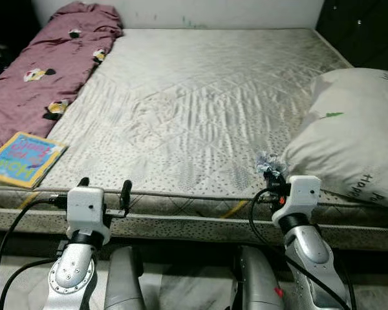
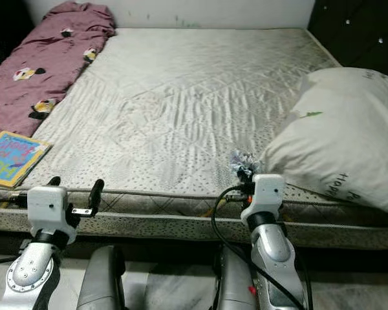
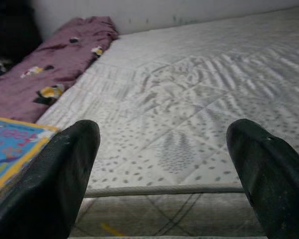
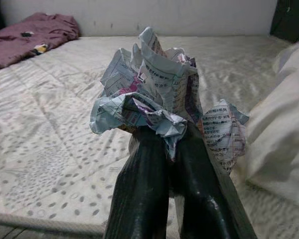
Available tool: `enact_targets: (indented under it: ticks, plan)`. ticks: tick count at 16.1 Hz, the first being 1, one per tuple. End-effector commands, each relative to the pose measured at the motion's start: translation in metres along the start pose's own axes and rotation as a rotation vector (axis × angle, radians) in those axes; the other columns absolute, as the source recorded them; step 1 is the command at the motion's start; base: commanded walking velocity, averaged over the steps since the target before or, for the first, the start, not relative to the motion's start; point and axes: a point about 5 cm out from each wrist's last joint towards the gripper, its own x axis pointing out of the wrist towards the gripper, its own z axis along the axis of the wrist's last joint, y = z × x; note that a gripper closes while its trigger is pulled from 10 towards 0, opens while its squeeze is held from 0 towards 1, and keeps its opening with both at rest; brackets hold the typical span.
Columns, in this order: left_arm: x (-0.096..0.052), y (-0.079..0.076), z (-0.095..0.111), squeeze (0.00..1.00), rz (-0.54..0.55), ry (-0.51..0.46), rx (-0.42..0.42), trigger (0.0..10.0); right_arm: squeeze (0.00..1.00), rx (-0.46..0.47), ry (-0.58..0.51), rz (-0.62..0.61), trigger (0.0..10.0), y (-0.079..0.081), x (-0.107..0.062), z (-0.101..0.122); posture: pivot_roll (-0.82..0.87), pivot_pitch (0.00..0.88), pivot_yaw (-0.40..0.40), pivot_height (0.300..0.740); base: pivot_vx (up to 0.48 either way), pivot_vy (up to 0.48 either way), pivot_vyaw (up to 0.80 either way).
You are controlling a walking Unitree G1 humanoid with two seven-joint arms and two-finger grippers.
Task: Clean up the room
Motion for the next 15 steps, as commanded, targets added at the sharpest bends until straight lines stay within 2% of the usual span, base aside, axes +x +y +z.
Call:
enact_targets:
  ticks: [1,2,5,7,10,15]
  plan:
    - [0.000,0.005,-0.008,0.00,0.021,0.004,0.015,10.0,0.00,-0.068,0.000,-0.008,10.0,0.003,0.005,0.000,0.01,0.000,-0.006,0.529,0.000,0.000,0.00]
    - [-0.001,0.007,-0.013,0.00,0.039,0.014,-0.001,10.0,0.00,-0.091,0.012,-0.014,10.0,0.004,0.007,-0.002,0.00,0.000,-0.011,0.529,0.000,0.000,0.00]
    - [0.000,0.005,-0.013,0.00,0.040,-0.012,0.019,10.0,0.00,-0.030,0.029,0.020,10.0,0.006,0.011,-0.007,0.01,0.000,-0.011,0.529,0.000,0.000,0.00]
    - [0.000,0.004,-0.013,0.00,0.027,-0.019,-0.019,10.0,0.00,0.057,0.002,0.017,10.0,0.007,0.010,-0.004,0.01,0.000,-0.003,0.529,0.000,0.000,0.00]
    - [-0.002,0.000,-0.013,0.00,-0.012,-0.013,-0.034,10.0,0.00,0.069,-0.009,0.003,10.0,0.006,0.012,-0.001,-0.01,0.000,0.020,0.567,0.000,0.000,0.00]
    - [0.003,-0.001,-0.006,0.00,-0.026,-0.047,-0.035,10.0,0.00,0.064,-0.019,0.039,10.0,0.011,0.017,0.005,-0.01,0.000,-0.009,0.619,0.000,0.000,0.00]
